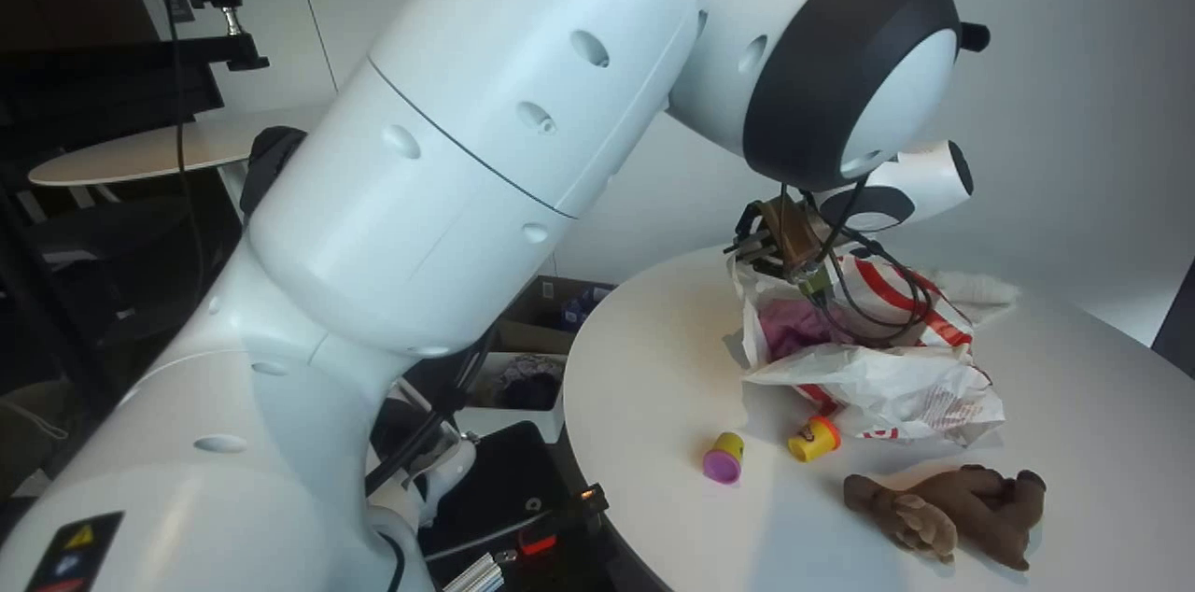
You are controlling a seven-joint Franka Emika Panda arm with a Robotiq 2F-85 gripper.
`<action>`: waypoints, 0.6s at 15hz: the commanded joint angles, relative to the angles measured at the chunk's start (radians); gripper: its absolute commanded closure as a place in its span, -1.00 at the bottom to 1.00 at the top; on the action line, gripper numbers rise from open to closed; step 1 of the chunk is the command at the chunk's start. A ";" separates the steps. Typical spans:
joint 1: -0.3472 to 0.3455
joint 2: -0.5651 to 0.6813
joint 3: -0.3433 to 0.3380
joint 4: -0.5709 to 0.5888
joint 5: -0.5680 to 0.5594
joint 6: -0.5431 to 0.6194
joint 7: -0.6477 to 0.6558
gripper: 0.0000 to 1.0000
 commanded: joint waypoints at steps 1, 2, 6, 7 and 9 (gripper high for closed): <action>0.013 -0.098 -0.020 -0.041 0.121 -0.033 -0.073 0.61; 0.022 -0.117 -0.029 -0.046 0.143 -0.031 -0.089 0.62; 0.095 -0.141 -0.114 -0.043 0.140 -0.033 -0.059 0.65; 0.112 -0.139 -0.132 -0.043 0.134 -0.036 -0.055 0.62; 0.161 -0.144 -0.181 -0.058 0.098 -0.018 -0.028 0.12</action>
